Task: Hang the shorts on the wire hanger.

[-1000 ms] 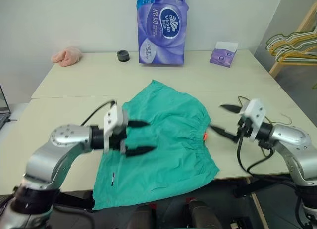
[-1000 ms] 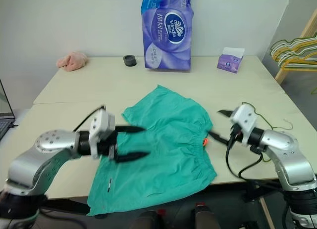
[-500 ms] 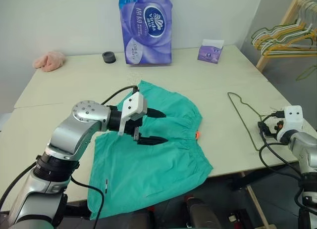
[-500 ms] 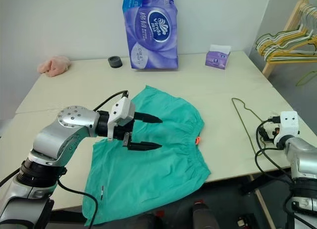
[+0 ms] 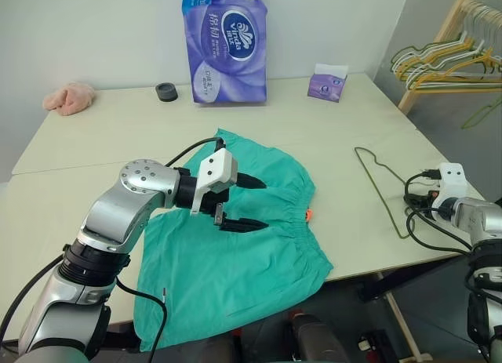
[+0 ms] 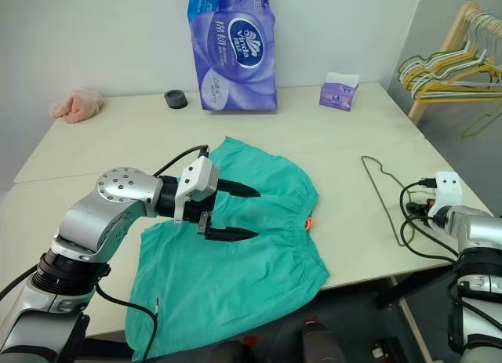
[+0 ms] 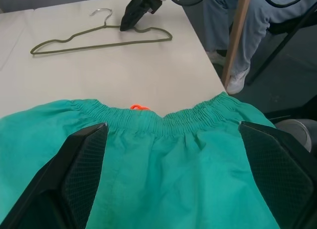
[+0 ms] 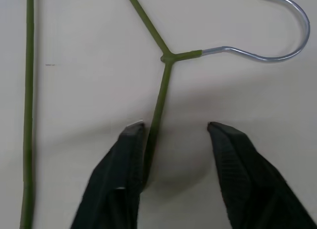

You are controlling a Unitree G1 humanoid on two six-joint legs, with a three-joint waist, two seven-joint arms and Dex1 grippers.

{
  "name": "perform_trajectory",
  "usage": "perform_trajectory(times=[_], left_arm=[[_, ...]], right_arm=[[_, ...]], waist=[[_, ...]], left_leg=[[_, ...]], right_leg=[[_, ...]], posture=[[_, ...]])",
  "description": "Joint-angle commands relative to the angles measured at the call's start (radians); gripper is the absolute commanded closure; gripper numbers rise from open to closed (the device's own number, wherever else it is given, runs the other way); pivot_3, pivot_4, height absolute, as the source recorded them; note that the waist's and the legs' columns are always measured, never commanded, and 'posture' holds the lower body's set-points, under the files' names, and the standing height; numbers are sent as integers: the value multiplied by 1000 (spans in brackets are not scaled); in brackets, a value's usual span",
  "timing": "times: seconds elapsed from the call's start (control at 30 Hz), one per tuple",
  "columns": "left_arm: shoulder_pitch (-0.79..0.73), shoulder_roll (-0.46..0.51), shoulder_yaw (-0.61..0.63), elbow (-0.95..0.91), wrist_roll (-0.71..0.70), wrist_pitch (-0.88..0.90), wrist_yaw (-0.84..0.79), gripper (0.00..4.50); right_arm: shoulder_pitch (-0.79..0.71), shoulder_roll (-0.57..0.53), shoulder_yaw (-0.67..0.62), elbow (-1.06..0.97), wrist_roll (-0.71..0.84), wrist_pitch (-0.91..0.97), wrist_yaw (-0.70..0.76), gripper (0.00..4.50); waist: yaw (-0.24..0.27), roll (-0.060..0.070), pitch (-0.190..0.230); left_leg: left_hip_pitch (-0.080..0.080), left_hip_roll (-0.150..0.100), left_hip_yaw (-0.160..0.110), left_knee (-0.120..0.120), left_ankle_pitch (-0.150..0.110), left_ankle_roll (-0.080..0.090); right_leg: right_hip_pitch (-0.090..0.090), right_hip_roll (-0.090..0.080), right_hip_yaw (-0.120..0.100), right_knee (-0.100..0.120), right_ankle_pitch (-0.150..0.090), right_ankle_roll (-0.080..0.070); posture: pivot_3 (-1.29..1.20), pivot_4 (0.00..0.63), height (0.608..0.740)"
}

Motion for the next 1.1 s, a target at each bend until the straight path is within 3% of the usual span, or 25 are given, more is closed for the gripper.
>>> perform_trajectory(times=[0.03,0.1,0.13,0.33,0.47,0.7,0.87,1.1], left_arm=[[5,3,27,-36,-8,12,19,43],[11,3,37,-36,-14,33,37,43],[13,2,41,-35,-16,45,47,43],[-14,-16,86,76,35,11,143,21],[-64,-35,132,215,77,-39,215,21],[-187,-44,190,436,59,14,226,21],[-170,-9,166,404,17,132,114,21],[-131,30,79,350,53,140,15,21]], right_arm=[[55,47,10,15,-18,26,-51,3689],[76,60,-5,-32,-17,13,-82,4376],[83,68,-17,-55,-12,17,-95,4473],[107,75,4,-315,-11,-72,-70,4495],[113,39,73,-483,-65,-205,-29,4495],[105,-45,241,-631,-239,-539,45,4495],[62,-62,326,-667,-313,-742,114,4495],[-33,-19,412,-689,-362,-899,190,4495]], waist=[[0,-2,-1],[1,-4,-3],[3,-4,-3],[5,1,0],[-2,14,8],[1,14,9],[-4,14,9],[-3,15,11]], left_leg=[[0,0,0,0,0,0],[0,1,0,0,0,0],[0,1,-1,0,0,0],[0,1,0,0,0,-1],[-2,0,3,0,0,-1],[-4,0,1,-1,0,-1],[-4,0,2,0,-1,-1],[-3,1,1,0,-1,-1]], right_leg=[[0,0,0,0,0,0],[0,0,0,0,0,0],[0,0,0,0,0,0],[0,-1,0,0,0,1],[-4,0,3,0,0,1],[-6,-1,0,1,0,1],[-6,0,1,1,0,2],[-6,-1,1,2,2,-3]], posture=[[-136,126,740],[-139,127,740],[-139,127,740],[-153,127,740],[-159,126,740],[-166,129,740],[-173,133,740],[-173,131,740]])
